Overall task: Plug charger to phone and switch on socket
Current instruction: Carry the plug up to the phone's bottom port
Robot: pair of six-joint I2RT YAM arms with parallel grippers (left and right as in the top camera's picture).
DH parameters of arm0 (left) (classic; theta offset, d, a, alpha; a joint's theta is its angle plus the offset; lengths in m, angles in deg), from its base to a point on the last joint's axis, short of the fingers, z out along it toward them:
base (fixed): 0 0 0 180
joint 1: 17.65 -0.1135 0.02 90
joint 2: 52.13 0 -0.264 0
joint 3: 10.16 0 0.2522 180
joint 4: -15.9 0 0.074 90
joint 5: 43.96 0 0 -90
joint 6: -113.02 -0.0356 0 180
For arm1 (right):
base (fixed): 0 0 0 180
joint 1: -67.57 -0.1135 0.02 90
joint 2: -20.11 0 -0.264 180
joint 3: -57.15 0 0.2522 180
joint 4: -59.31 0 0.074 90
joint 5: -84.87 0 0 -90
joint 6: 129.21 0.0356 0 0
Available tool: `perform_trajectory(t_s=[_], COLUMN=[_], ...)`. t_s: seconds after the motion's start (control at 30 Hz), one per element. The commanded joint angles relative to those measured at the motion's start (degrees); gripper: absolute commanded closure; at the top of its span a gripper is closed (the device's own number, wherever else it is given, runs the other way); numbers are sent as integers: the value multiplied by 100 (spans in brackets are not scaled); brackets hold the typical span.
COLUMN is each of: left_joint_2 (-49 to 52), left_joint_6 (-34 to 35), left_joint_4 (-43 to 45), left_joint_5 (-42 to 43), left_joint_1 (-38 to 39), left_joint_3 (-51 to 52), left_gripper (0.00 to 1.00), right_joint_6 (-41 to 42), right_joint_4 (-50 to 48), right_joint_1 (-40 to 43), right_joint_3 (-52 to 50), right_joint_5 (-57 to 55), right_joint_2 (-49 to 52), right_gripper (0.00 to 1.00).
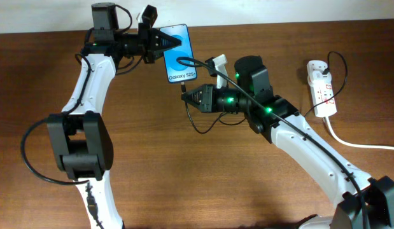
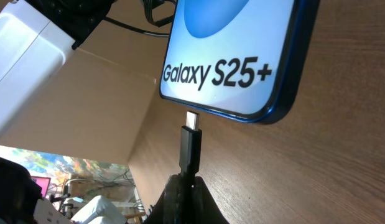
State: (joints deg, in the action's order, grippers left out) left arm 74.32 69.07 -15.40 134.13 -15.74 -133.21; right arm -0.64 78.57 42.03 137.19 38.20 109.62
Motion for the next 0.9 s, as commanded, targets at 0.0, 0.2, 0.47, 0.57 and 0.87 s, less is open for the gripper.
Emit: perform_trajectory(t_s=[0.0,0.2,0.47,0.57,0.87], left_joint_2=[28,28,28,28,28], left_joint_6=[-76,-76,-57,-50,-50], left_joint_4=[31,31,26,28,28], left_joint_5=[210,210,208,208,195], left_joint_1=[-15,-15,-13,-13,-13], left_joint_3=[-52,-52,-52,-52,-52], left_gripper=[100,100,100,100,100], right_joint_6=[-35,-33,-11,-11,-11], right_joint_4=[-37,-39,-63,-83,-131], right_joint_1=[98,131,118,118,114], right_joint_3=[-46,-46,-46,-46,-46], right_joint_5=[13,-11,15,15,15], right_joint_2=[-63,-66,2,2,4], right_gripper=[96,96,96,96,96])
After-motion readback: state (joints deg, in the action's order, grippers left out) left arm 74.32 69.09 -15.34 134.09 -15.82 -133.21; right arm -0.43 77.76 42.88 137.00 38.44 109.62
